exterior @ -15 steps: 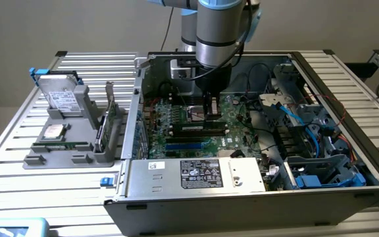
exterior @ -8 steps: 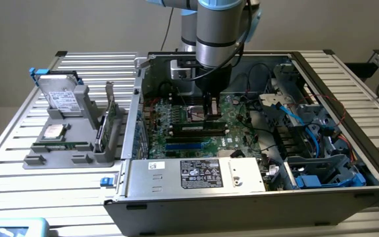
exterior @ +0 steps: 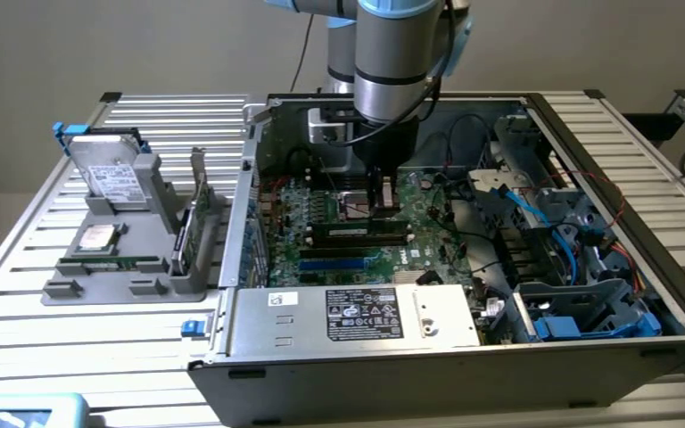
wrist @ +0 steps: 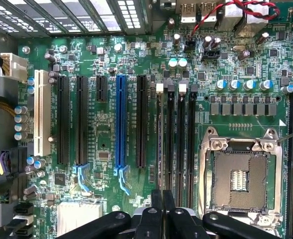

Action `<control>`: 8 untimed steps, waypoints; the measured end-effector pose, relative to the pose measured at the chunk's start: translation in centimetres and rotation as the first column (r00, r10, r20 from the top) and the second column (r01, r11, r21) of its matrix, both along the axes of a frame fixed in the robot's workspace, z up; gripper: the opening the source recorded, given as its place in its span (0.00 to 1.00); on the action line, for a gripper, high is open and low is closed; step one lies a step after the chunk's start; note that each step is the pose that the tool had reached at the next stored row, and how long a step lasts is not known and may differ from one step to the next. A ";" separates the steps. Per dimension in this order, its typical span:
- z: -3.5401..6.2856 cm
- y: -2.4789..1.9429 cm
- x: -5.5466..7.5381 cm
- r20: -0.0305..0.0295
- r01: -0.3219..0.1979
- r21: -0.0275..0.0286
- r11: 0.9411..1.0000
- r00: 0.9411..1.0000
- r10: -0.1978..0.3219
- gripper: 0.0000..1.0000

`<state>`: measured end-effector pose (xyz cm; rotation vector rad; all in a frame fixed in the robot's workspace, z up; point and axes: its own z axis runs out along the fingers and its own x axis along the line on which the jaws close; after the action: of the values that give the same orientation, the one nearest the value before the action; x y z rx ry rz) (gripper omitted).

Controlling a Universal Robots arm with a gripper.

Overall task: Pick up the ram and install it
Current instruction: 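Insert the ram into the slot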

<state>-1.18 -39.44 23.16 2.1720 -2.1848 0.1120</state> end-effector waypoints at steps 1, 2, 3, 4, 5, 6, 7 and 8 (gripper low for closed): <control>-0.01 0.00 0.0 0.001 0.001 0.000 1.000 1.000 -0.001 0.12; -0.01 0.00 0.0 0.002 0.002 0.000 1.000 1.000 -0.002 0.12; -0.02 0.00 0.0 0.003 0.003 0.000 1.000 1.000 -0.003 0.12; -0.03 0.00 0.0 0.003 0.005 0.000 1.000 1.000 -0.005 0.12; -0.04 0.00 0.0 0.004 0.007 0.000 1.000 1.000 -0.007 0.12; -0.04 0.00 0.0 0.004 0.009 0.000 1.000 1.000 -0.009 0.12; -0.04 0.00 0.0 0.004 0.010 0.000 1.000 1.000 -0.010 0.12; -0.05 0.00 0.0 0.005 0.012 0.000 1.000 1.000 -0.012 0.12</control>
<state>-1.21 -39.44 23.11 2.1605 -2.2001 0.1171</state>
